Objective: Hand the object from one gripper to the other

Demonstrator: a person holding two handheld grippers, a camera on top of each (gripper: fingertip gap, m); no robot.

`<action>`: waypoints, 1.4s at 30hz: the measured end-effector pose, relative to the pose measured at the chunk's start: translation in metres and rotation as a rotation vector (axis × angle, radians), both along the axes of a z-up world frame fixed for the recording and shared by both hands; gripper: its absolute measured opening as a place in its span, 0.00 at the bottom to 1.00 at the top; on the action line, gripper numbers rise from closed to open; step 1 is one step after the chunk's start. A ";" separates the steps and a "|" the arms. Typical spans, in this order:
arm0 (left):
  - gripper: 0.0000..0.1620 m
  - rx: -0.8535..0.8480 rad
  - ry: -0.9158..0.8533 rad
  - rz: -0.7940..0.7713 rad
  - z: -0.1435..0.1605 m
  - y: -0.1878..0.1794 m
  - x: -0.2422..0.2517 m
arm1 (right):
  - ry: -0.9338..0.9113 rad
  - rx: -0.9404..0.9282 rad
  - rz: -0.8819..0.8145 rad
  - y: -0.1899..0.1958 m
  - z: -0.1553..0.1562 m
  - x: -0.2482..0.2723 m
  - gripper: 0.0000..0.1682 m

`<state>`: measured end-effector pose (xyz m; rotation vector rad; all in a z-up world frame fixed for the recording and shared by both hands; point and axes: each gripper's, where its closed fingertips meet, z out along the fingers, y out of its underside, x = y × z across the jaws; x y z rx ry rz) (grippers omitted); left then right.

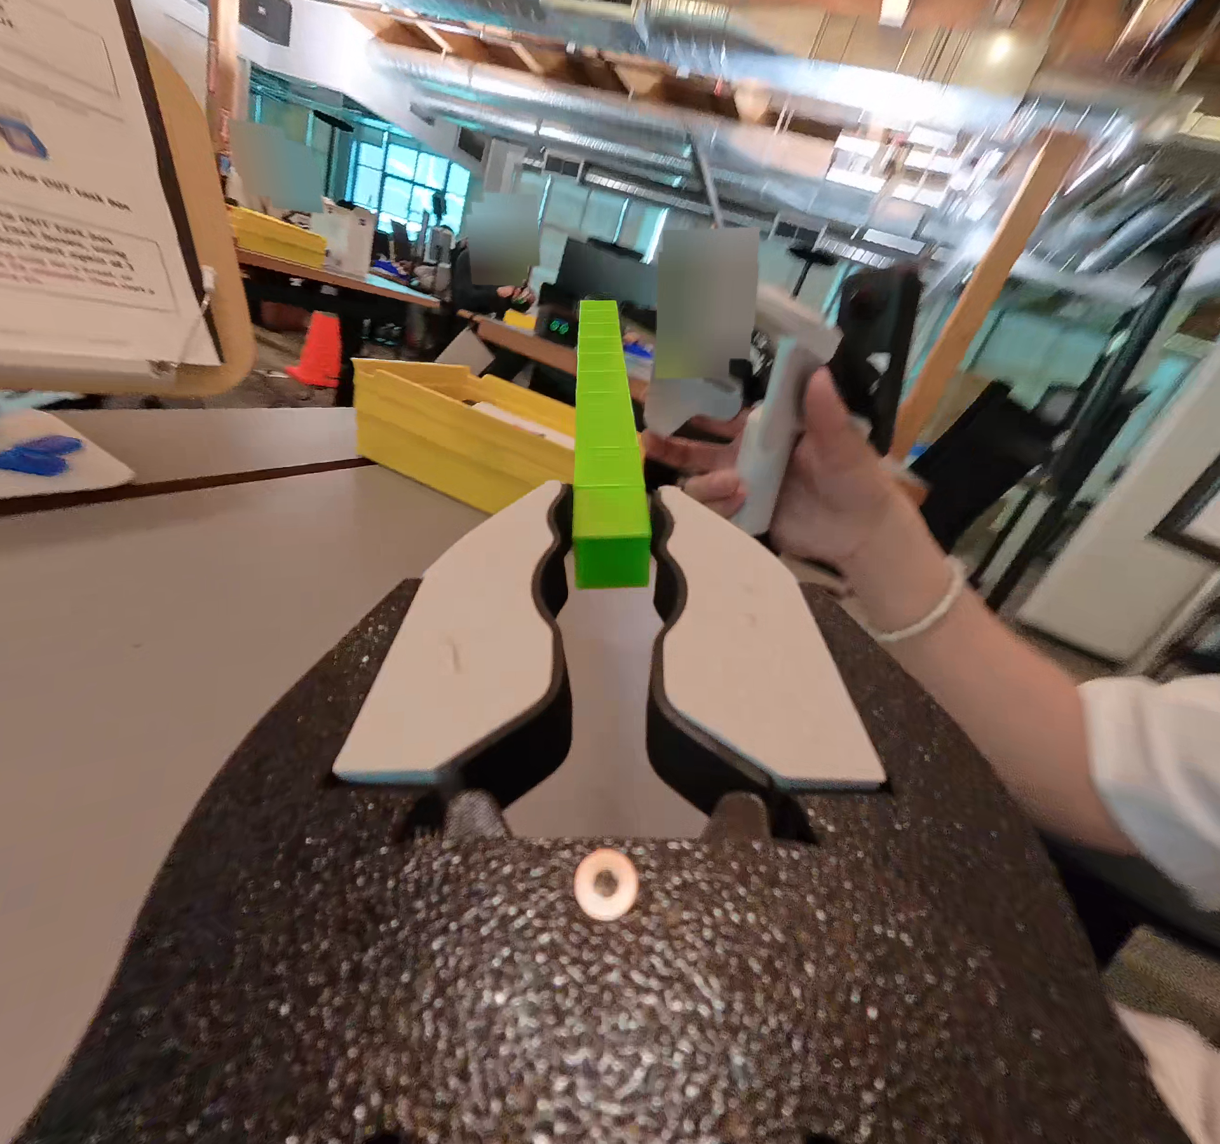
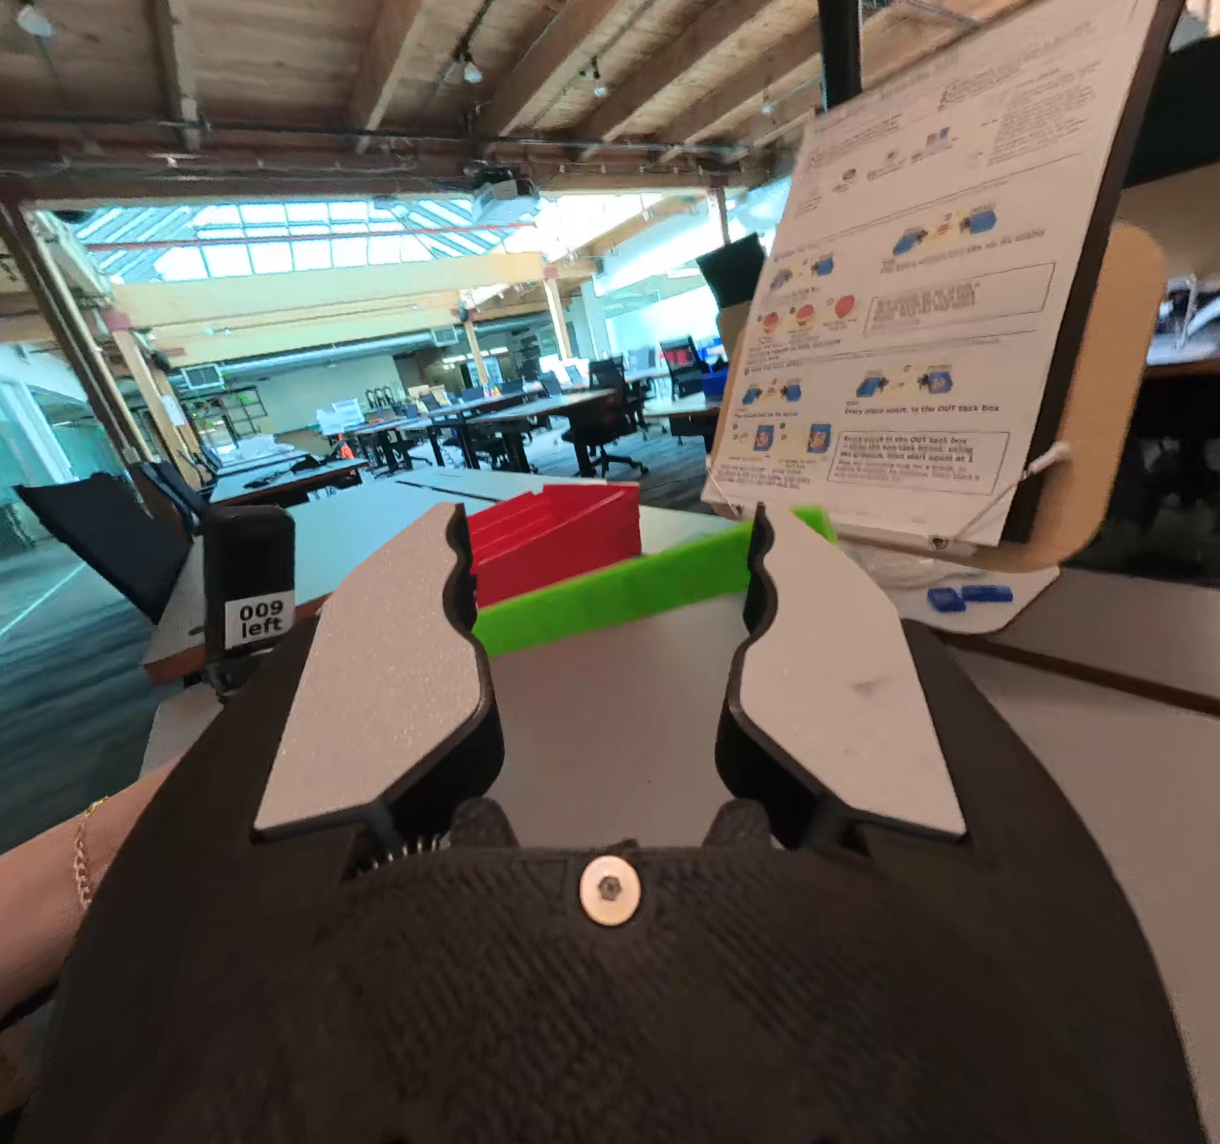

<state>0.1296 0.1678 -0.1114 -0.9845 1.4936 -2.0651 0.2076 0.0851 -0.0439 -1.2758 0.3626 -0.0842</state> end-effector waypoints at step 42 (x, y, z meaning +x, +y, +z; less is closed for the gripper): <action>0.50 0.836 -0.502 -0.005 -0.014 -0.003 -0.039 | 0.552 -0.161 0.652 0.022 -0.076 -0.035 0.17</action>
